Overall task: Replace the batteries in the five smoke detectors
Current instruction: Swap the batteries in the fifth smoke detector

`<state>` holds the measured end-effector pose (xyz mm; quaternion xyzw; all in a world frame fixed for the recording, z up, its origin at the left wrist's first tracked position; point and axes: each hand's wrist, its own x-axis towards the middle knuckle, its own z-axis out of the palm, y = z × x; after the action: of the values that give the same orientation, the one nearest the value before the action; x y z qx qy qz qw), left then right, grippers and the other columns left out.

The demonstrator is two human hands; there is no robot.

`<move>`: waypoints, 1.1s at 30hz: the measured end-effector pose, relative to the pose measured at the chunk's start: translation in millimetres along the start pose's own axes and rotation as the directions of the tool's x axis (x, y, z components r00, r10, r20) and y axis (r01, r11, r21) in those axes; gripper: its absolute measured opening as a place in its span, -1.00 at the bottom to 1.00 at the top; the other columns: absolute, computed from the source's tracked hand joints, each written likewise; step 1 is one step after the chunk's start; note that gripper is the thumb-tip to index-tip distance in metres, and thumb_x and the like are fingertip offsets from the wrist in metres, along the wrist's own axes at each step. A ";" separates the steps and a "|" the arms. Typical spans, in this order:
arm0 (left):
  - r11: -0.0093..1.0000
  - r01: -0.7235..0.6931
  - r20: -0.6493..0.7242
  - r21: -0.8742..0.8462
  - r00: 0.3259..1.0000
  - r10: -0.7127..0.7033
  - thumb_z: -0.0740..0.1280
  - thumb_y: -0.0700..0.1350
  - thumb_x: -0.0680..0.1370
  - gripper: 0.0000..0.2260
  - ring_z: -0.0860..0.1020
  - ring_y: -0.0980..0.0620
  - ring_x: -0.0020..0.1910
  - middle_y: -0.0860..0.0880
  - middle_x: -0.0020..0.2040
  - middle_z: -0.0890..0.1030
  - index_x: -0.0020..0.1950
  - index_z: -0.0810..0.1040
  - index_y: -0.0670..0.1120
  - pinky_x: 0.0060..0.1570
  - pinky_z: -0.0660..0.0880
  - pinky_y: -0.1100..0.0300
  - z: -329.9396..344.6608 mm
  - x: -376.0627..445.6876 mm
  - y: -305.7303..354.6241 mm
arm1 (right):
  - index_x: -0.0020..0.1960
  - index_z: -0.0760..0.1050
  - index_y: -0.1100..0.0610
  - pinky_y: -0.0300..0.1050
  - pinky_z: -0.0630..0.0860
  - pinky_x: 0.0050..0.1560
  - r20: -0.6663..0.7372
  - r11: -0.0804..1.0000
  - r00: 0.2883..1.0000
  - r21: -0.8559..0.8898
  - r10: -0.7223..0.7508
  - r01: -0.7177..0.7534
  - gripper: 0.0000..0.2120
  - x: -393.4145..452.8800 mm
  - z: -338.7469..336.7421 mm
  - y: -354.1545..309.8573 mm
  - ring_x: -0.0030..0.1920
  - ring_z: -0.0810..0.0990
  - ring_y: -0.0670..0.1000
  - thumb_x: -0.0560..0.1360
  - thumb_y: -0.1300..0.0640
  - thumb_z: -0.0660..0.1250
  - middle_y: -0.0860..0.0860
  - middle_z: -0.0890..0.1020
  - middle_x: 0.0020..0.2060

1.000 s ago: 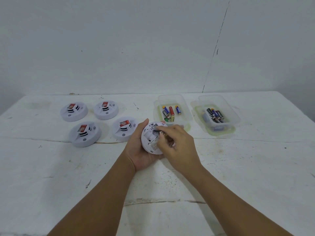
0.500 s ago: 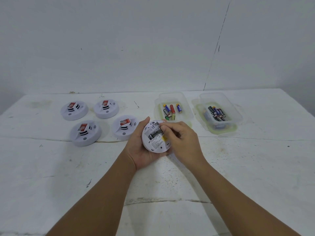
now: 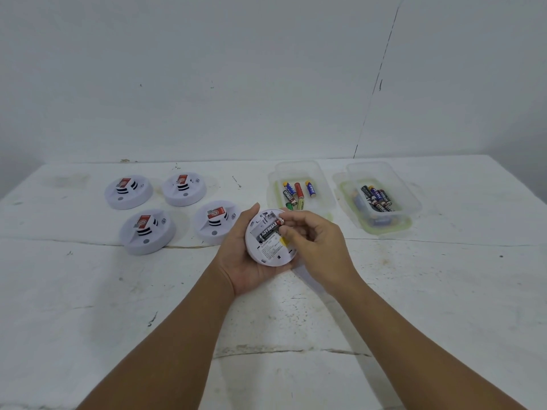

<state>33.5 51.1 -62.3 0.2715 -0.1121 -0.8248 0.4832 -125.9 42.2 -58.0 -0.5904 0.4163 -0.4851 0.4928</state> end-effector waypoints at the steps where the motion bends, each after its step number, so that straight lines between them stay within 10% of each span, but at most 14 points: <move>1: 1.000 -0.002 0.001 -0.002 1.000 0.002 0.30 0.22 0.62 -0.36 0.34 -0.18 0.56 -0.24 0.51 0.45 0.60 0.35 -0.11 0.48 0.30 -0.25 0.2 -0.1 0.0 | 0.16 0.71 0.07 -0.19 0.63 0.07 -0.002 1.000 1.000 0.004 0.007 -0.007 -0.76 0.8 -0.1 -0.4 -0.02 0.72 -0.09 0.55 0.32 0.48 -0.03 0.76 0.04; 27: 0.999 0.006 -0.020 0.036 1.000 -0.005 0.28 0.25 0.61 -0.50 0.59 -0.26 0.31 -0.26 0.39 0.57 0.26 0.68 -0.13 0.30 0.52 -0.22 3.9 -2.2 1.4 | 0.04 0.61 -0.03 0.06 0.66 -0.05 -0.048 0.983 0.993 -0.157 -0.108 0.100 -0.75 0.3 4.7 2.9 -0.16 0.65 -0.01 0.44 0.10 0.62 -0.14 0.66 0.15; 33: 0.998 0.009 -0.042 0.065 0.999 -0.006 0.24 0.26 0.62 -0.48 0.62 -0.25 0.27 -0.26 0.34 0.60 0.20 0.72 -0.15 0.26 0.55 -0.20 5.4 -3.9 1.0 | -0.07 0.60 0.09 -0.17 0.64 -0.07 -0.051 0.991 0.993 -0.088 -0.109 0.105 -0.79 -1.1 5.5 1.3 -0.09 0.68 -0.11 0.43 0.22 0.62 -0.13 0.71 0.09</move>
<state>32.8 53.5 -56.1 0.3048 -0.1279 -0.8165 0.4733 -120.7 43.9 -59.8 -0.6187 0.4178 -0.5088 0.4287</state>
